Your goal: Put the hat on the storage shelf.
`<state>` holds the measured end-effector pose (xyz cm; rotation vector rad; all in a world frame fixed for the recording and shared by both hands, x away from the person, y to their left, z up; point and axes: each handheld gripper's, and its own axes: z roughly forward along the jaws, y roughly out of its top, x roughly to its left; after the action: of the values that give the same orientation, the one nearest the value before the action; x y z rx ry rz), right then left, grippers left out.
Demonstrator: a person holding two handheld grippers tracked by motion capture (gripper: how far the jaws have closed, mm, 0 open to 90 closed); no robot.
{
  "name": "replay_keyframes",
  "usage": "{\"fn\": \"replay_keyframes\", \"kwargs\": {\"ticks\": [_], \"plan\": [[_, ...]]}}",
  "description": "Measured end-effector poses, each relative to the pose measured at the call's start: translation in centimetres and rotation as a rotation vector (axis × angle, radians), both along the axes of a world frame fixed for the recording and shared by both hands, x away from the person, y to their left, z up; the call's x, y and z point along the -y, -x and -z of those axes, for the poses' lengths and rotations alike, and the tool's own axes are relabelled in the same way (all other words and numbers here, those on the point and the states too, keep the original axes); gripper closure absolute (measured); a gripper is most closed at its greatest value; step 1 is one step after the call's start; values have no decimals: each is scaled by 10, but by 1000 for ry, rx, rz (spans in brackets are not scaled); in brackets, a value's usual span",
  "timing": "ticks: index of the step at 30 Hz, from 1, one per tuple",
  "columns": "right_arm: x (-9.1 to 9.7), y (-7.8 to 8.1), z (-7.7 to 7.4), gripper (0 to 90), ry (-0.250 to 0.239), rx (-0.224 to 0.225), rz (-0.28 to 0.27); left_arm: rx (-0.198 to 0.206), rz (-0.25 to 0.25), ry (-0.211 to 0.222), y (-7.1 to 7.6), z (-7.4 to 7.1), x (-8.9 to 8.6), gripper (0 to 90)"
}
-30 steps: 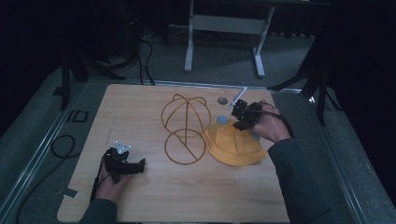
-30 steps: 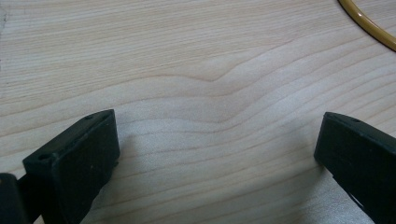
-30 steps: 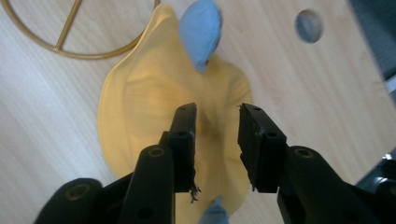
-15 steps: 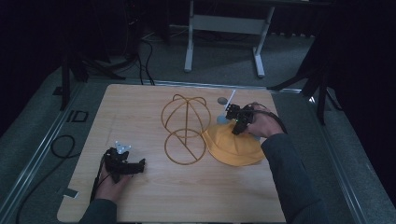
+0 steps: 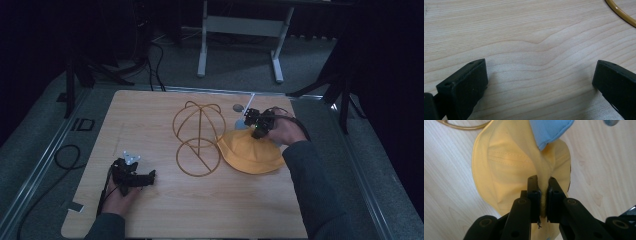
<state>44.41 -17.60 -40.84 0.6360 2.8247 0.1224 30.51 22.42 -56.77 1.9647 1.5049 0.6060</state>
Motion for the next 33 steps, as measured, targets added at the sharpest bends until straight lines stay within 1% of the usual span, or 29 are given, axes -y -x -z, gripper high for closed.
{"fn": "replay_keyframes", "kwargs": {"ticks": [4, 5, 6, 7, 8, 11, 12, 15, 17, 18, 20, 23, 27, 31, 33], "plan": [[5, -1, -11, 836, -44, 23, 19, 0, 0, 0, 0, 0, 0, 2], [5, -1, -11, 836, -44, 23, 19, 0, 0, 0, 0, 0, 0, 2], [7, -2, -15, 836, -55, 30, 27, 0, 0, -1, 0, 0, 0, 2], [7, -2, -15, 836, -55, 30, 27, -1, 0, -1, 0, 0, 0, 2], [8, -3, -19, 837, -61, 40, 33, -1, 0, -1, 0, 0, 0, 2], [9, -3, -23, 837, -68, 52, 36, -1, 0, -1, 0, 0, 0, 1], [10, -3, -28, 837, -73, 63, 37, 0, 0, 0, 0, 0, 0, 2], [12, -3, -32, 838, -77, 75, 47, 0, 0, 0, 0, 0, 0, 2], [14, -3, -36, 838, -80, 90, 55, 0, 0, 0, 0, 0, 0, 2], [16, -4, -40, 838, -88, 104, 62, 0, 0, 0, 0, 0, 0, 2], [16, -4, -42, 838, -89, 110, 67, 0, 1, 0, 0, 0, 0, 2], [19, -4, -48, 838, -104, 133, 81, -2, 1, 0, 0, 0, 0, 2], [21, -4, -54, 839, -112, 159, 93, -2, 1, -1, 0, 0, 0, 2], [23, -3, -60, 839, -130, 184, 106, -2, 1, 0, 0, 0, 0, 2], [25, -3, -64, 840, -148, 201, 115, -2, 1, 0, 0, 0, 0, 1]]}}
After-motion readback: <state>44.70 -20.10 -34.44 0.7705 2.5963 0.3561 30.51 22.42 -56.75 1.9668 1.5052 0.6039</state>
